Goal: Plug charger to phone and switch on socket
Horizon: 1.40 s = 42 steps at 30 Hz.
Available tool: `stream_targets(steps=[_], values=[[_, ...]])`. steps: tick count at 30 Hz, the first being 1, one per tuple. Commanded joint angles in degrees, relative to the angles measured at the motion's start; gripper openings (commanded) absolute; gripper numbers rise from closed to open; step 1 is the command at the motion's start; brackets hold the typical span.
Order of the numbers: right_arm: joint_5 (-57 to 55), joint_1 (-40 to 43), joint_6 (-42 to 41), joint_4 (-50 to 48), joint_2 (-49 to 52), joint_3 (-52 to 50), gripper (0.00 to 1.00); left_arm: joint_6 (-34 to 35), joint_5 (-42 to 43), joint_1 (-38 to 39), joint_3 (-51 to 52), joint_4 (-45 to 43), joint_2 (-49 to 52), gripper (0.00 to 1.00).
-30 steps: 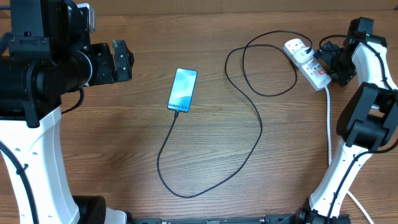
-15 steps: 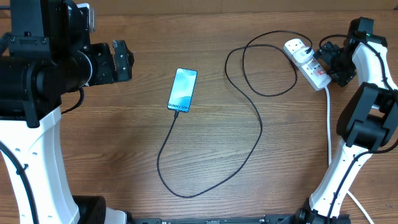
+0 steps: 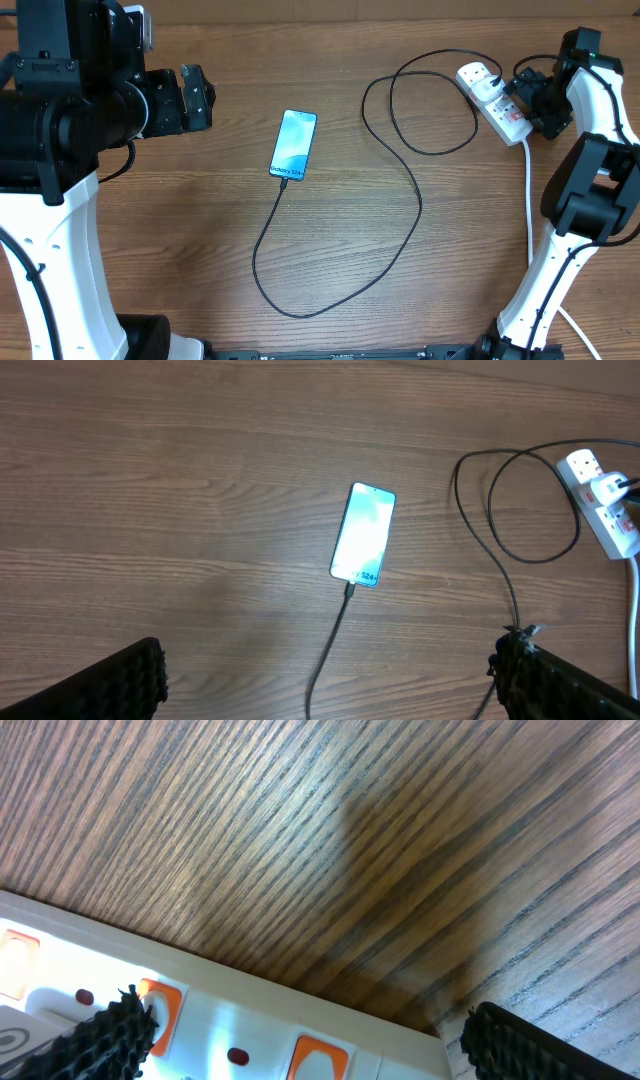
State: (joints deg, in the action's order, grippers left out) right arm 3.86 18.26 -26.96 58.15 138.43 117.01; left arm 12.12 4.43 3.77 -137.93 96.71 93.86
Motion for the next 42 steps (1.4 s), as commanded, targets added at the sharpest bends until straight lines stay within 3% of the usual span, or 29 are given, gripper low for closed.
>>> stream_targets(steps=[1,37,42], values=[[1.03,-2.51,1.92,2.34,3.93,-1.29,1.00,1.20,-0.39,0.37,0.33,0.09,-0.33,1.00],[3.82,-2.56,4.42,4.96,6.84,-1.09,1.00,1.20,-0.39,0.37,0.31,0.09,-0.33,1.00],[3.93,-1.84,4.28,9.66,4.83,2.56,0.96,1.20,-0.39,0.37,0.31,0.09,-0.33,1.00]])
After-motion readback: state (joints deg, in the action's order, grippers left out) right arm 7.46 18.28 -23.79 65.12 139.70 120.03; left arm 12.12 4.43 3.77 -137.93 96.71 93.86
